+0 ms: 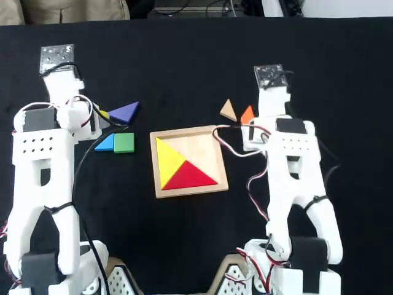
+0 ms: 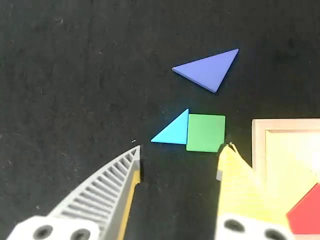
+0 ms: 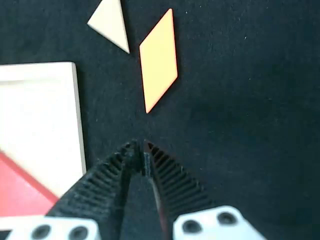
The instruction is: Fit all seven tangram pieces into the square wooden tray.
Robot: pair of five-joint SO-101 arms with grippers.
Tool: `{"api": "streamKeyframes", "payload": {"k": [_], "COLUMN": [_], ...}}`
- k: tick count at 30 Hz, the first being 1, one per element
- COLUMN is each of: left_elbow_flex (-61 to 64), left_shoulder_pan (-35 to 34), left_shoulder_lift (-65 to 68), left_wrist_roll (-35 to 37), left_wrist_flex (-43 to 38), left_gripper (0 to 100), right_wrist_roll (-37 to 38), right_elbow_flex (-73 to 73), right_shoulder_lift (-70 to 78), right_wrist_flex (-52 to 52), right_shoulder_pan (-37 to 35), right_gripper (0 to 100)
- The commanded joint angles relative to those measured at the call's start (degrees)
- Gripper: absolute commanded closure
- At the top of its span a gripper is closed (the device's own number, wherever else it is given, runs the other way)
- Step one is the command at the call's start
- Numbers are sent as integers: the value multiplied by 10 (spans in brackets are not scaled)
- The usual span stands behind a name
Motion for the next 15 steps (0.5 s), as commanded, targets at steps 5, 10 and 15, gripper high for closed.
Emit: {"api": "streamKeyframes", "payload": {"k": [5, 10, 15], "left_elbow_flex": [44, 171, 269], "left_shoulder_pan": [87, 79, 46], "left_shoulder_lift": [-2, -4, -4], "left_wrist_roll": [20, 101, 146], "left_wrist_flex": [-45, -210, -354], "left_gripper": [744, 744, 744], "right_wrist_roll": [-4, 45, 54], "right_elbow_flex": [-34, -113, -188], "right_shoulder_lift": [17, 35, 91], "right_wrist_flex": [-35, 74, 113], "right_shoulder_pan": [54, 56, 15], "right_gripper": [949, 817, 828]}}
